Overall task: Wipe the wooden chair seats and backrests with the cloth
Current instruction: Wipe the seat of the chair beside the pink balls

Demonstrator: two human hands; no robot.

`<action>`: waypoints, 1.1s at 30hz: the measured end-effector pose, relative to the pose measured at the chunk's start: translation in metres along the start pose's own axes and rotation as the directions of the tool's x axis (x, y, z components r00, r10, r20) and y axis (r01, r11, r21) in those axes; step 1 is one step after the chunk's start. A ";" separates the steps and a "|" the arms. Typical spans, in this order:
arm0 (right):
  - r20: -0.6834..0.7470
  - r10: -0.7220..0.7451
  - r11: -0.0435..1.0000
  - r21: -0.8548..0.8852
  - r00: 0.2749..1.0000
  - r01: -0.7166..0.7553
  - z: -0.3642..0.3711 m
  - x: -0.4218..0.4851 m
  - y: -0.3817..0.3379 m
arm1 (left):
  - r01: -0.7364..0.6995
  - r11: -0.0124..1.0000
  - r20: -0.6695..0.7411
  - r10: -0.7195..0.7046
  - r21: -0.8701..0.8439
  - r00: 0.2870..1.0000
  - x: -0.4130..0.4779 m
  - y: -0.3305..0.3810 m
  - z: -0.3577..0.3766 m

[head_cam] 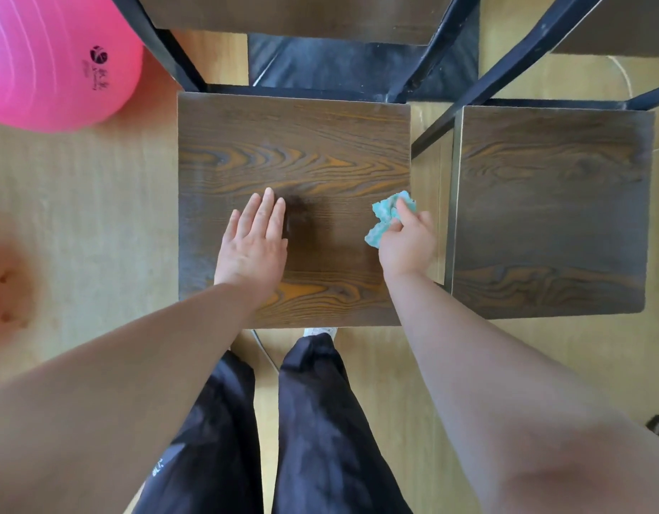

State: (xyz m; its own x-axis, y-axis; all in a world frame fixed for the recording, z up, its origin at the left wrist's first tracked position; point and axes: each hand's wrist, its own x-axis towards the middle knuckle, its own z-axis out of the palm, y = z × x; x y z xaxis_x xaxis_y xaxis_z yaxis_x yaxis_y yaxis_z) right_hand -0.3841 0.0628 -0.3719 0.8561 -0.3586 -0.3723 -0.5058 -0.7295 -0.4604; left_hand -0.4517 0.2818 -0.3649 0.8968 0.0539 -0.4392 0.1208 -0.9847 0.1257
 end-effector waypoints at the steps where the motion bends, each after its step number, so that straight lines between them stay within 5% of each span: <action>1: 0.006 -0.003 1.000 0.005 1.000 0.003 0.003 0.002 -0.007 | 0.012 1.000 -0.006 -0.012 -0.012 1.000 0.001 -0.006 -0.001; 11: 0.114 -0.206 0.978 -0.005 0.972 0.208 0.069 -0.025 -0.091 | 0.183 0.974 -0.008 -0.186 -0.137 0.982 -0.019 -0.090 -0.002; 33: 0.319 -0.442 0.883 -0.011 0.838 0.470 0.200 -0.164 -0.200 | 0.304 0.935 -0.016 -0.312 -0.182 0.950 -0.095 -0.270 0.001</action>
State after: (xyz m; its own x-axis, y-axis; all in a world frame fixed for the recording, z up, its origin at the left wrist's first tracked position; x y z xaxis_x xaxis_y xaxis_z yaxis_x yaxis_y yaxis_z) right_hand -0.4449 0.3840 -0.3799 0.9074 0.2080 -0.3653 -0.0430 -0.8185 -0.5728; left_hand -0.5698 0.5427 -0.3578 0.8210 0.3615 -0.4418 0.4633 -0.8741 0.1457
